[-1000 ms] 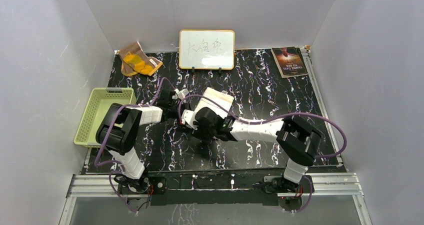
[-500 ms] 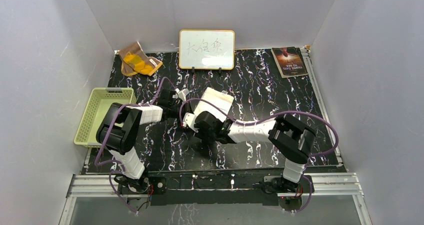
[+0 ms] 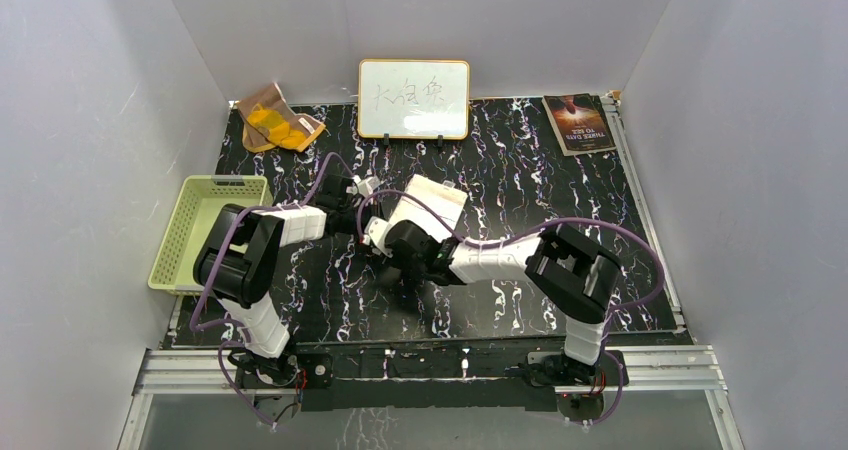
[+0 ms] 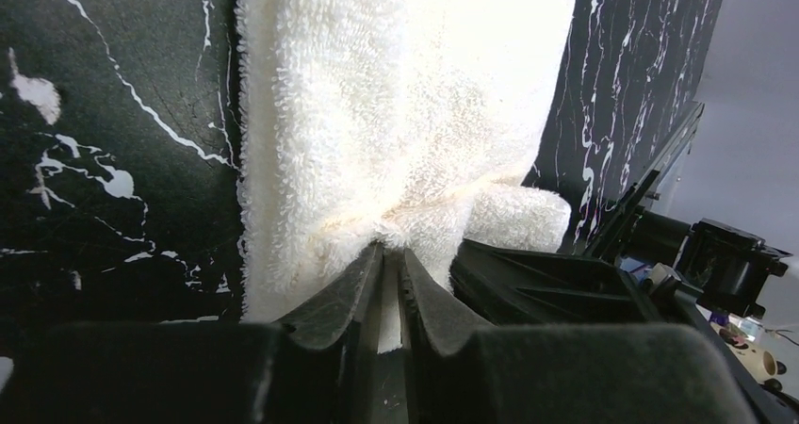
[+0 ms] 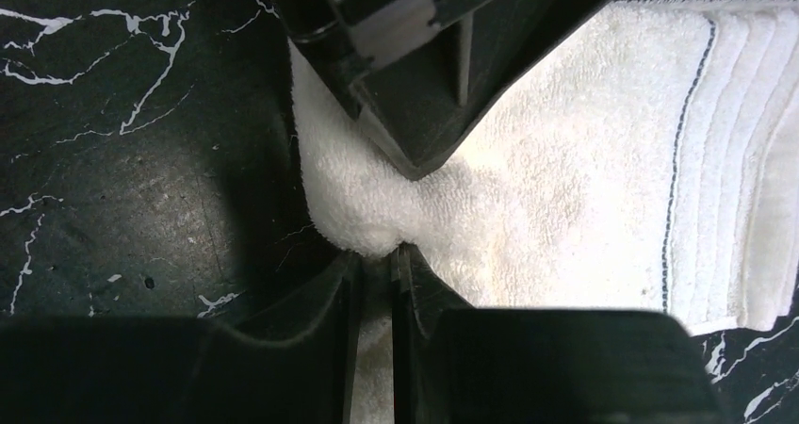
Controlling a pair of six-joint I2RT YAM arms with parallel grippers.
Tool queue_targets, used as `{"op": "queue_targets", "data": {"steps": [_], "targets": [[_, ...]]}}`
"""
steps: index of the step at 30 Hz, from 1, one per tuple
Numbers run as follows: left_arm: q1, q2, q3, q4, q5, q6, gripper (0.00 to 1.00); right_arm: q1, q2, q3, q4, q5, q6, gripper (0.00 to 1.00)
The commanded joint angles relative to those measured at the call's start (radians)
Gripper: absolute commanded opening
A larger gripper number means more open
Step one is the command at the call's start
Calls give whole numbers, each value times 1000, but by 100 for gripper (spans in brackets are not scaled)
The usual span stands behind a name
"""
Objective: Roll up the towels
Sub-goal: Roll the towel at the center of the board.
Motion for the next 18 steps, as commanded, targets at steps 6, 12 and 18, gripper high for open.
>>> {"op": "queue_targets", "data": {"steps": [6, 12, 18], "targets": [[183, -155, 117, -360, -83, 114, 40, -89, -39, 43, -210, -408, 191, 0], [225, -259, 179, -426, -97, 133, 52, -182, -74, 80, -199, -744, 314, 0], [225, -297, 149, -395, -53, 113, 54, -282, 3, 161, -223, -997, 435, 0]]}}
